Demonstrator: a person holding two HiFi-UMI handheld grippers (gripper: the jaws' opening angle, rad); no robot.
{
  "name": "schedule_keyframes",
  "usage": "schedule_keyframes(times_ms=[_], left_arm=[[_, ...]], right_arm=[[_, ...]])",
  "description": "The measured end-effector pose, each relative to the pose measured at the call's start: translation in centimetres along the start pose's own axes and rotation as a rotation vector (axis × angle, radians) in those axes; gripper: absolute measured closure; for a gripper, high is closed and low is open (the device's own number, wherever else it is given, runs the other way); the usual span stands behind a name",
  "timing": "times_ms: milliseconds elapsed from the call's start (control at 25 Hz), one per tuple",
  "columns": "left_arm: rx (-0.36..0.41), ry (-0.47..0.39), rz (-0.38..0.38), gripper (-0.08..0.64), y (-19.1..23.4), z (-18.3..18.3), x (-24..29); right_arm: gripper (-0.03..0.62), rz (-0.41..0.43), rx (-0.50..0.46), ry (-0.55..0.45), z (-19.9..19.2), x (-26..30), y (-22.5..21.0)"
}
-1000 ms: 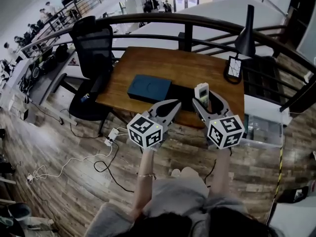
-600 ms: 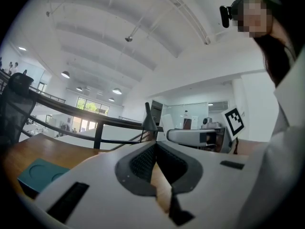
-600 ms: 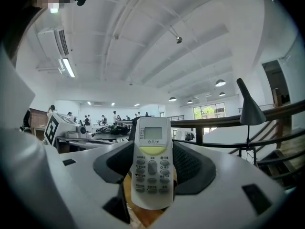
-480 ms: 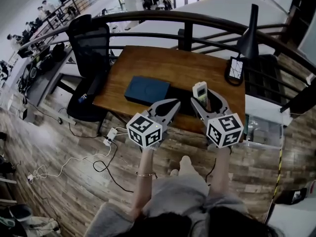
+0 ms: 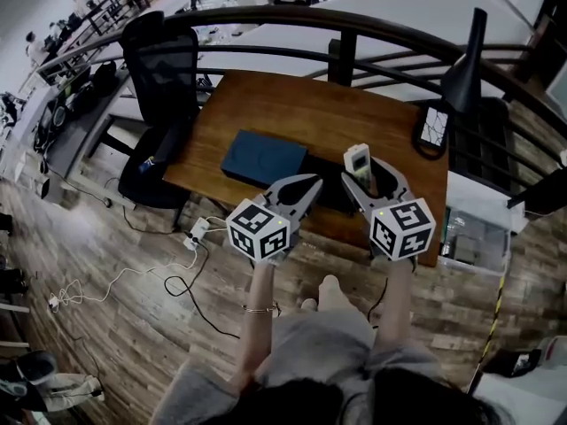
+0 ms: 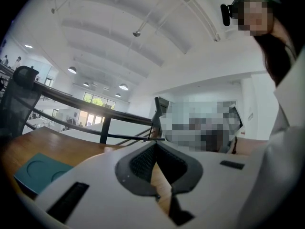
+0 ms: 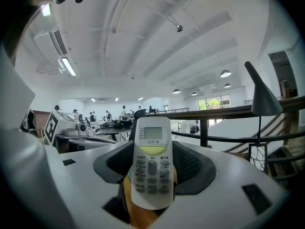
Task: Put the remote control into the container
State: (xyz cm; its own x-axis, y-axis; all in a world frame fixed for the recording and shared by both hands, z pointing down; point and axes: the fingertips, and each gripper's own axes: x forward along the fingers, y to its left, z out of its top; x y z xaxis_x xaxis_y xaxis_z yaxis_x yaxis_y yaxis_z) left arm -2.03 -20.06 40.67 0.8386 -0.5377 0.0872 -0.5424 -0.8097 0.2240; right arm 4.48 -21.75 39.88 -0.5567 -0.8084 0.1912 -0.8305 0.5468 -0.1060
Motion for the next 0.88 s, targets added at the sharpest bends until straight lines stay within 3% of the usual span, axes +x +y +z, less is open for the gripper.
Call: schedule_keyframes(times_ms=[880], left_arm=[[-0.130, 0.058, 0.090, 0.557, 4.1, -4.3, 3.3]], right_arm=[[0.333, 0.133, 0.027, 0.170, -5.2, 5.2, -3.0]])
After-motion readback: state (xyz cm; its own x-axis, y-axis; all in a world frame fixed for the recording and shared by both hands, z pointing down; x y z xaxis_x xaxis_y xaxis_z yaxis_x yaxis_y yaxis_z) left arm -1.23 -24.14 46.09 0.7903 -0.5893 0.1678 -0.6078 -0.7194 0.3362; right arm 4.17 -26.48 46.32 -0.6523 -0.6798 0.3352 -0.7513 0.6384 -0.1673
